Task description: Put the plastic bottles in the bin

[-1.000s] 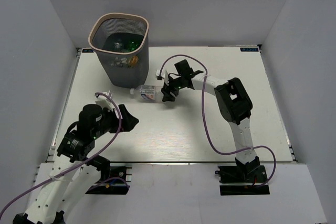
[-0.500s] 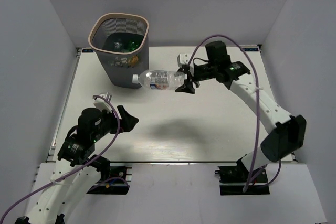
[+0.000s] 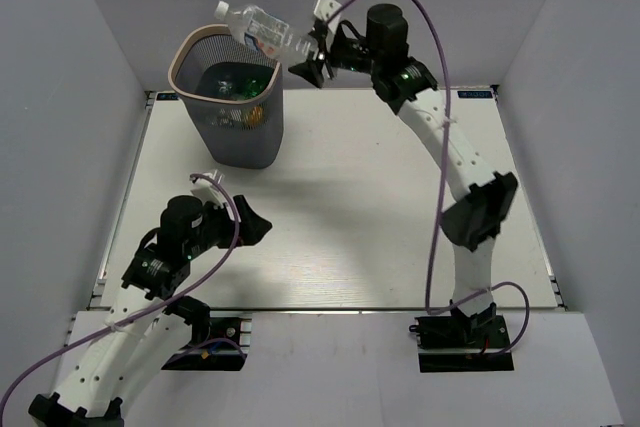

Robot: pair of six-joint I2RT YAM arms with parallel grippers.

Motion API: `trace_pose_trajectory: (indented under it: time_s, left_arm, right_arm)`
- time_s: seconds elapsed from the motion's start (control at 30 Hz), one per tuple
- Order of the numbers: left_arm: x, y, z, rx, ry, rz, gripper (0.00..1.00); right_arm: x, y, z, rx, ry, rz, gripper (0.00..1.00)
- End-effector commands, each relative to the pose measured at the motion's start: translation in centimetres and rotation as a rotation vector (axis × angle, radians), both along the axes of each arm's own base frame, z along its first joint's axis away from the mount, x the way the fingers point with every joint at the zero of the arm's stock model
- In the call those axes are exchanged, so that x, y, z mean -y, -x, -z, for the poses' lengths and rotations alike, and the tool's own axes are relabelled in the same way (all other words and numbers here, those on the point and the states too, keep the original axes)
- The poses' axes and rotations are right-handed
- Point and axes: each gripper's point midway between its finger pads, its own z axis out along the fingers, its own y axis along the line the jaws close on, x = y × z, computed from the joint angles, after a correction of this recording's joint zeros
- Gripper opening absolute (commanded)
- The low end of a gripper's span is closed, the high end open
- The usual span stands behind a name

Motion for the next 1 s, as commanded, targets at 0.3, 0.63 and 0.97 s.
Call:
trace_pose_trajectory:
  time_s: [0.3, 0.63, 0.97]
  left_arm:
    - [0.6, 0.1, 0.4, 0.03, 0.009, 0.043, 1.0]
    - [0.7, 0.8, 1.1, 0.009, 0.011, 0.062, 1.0]
    - [0.3, 1.6, 0.5, 0.002, 0.009, 0.062, 1.0]
  right_arm:
    - [-6.5, -3.1, -2.8, 0.141, -0.267, 0.056, 0.08]
    - [-9.7, -2.9, -1.8, 0.131, -0.387, 0.033, 0.12]
    - [-12.6, -4.3, 1.6, 0.08, -0.389, 0.079, 0.9]
